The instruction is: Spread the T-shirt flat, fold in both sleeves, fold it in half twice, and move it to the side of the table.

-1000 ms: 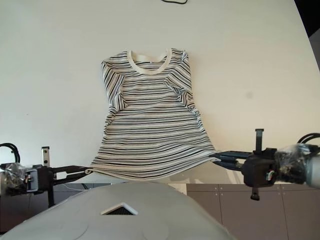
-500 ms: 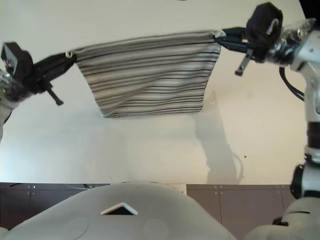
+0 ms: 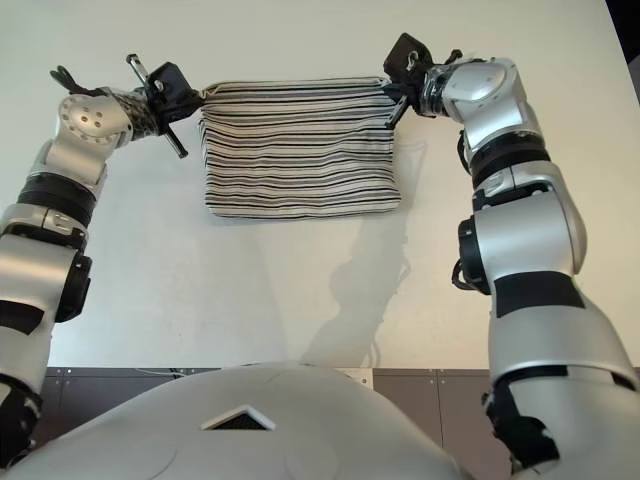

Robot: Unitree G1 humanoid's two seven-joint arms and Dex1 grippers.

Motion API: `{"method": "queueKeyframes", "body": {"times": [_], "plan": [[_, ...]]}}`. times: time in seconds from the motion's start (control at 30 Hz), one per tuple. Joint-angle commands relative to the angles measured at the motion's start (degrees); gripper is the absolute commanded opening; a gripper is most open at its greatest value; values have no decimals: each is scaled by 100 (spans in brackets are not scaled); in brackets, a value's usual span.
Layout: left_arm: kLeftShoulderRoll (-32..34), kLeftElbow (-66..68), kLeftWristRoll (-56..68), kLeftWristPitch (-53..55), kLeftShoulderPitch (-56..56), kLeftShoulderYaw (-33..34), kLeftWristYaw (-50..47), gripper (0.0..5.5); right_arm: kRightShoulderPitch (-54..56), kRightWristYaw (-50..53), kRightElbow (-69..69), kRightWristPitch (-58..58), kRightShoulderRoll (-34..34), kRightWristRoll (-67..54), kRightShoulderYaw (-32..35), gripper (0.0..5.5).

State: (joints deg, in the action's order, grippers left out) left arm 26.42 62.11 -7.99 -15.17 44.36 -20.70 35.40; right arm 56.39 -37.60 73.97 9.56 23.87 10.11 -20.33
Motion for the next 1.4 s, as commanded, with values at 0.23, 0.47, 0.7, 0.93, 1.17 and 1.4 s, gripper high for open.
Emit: {"method": "queueKeyframes", "body": {"times": [0.23,0.47,0.7,0.93,1.17,1.4], "plan": [[-223,726,-573,-113,85,296,-1474,114,149,1401,148,600,-194,244,582,148],[-339,-958,-572,-876,-312,338,-1508,129,-521,422,-52,1905,-81,799,131,148],[153,-4641,-1006,-429,-2479,-981,565,129,-793,525,61,2371,364,2087,-873,148],[619,-4191,-1817,241,-2834,-904,267,129,-1245,-1898,-908,3276,1361,1999,-1401,148],[516,-3476,-741,-64,-2413,-313,661,129,-2513,-4600,-5287,958,1744,-353,-1356,148],[1435,-1867,-796,-1997,-1498,-443,1860,129,-2744,-4624,-6943,-1163,1032,-1084,-1232,148]]}}
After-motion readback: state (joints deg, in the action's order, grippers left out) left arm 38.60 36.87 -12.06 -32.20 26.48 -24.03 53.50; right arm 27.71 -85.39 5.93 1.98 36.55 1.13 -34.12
